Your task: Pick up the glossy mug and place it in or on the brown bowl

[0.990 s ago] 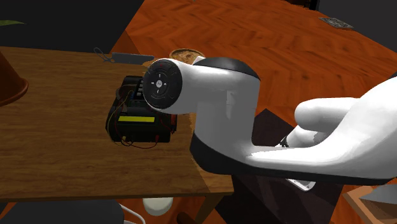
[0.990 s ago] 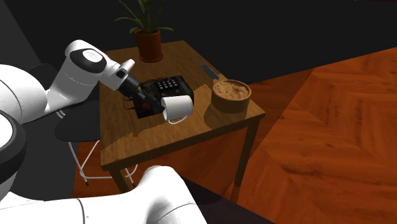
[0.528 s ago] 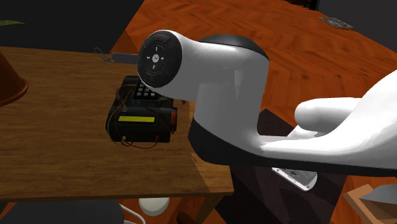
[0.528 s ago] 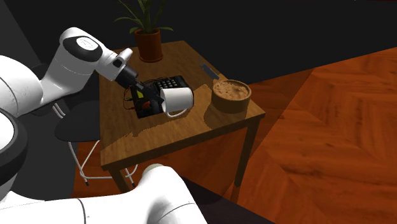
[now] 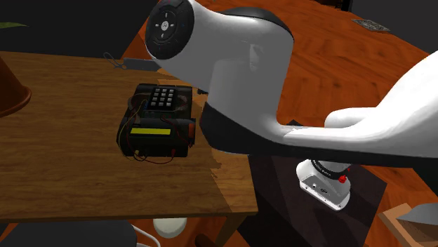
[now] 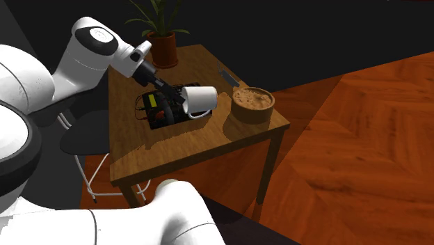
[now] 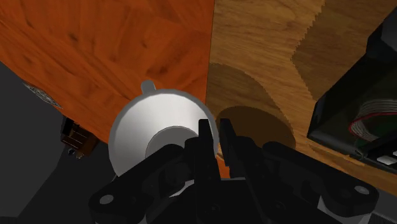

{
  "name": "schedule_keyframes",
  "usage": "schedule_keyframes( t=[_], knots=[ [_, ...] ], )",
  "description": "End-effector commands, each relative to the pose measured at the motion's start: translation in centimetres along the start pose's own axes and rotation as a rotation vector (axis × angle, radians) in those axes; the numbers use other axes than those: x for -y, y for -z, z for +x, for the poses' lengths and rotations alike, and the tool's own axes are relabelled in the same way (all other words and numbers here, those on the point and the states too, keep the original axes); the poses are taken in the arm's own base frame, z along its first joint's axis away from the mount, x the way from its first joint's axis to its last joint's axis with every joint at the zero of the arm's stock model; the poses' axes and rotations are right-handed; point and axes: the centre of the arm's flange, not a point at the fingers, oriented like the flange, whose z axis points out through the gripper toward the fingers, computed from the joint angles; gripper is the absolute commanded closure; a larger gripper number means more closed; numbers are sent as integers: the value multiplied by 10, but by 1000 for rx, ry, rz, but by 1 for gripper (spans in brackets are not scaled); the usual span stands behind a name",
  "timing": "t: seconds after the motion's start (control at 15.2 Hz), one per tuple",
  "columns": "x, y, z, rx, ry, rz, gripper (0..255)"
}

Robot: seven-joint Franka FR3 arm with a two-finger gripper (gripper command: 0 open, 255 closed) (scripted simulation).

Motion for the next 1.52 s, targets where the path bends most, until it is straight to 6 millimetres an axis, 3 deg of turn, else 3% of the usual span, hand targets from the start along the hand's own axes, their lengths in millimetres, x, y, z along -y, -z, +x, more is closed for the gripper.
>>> schedule_keyframes(
  t=[0.0,1.39,1.45],
  knots=[
    [6,-14,18,-1,0,1,255],
    [87,-173,232,-1,0,1,255],
    [89,-177,228,-1,0,1,255]
  ],
)
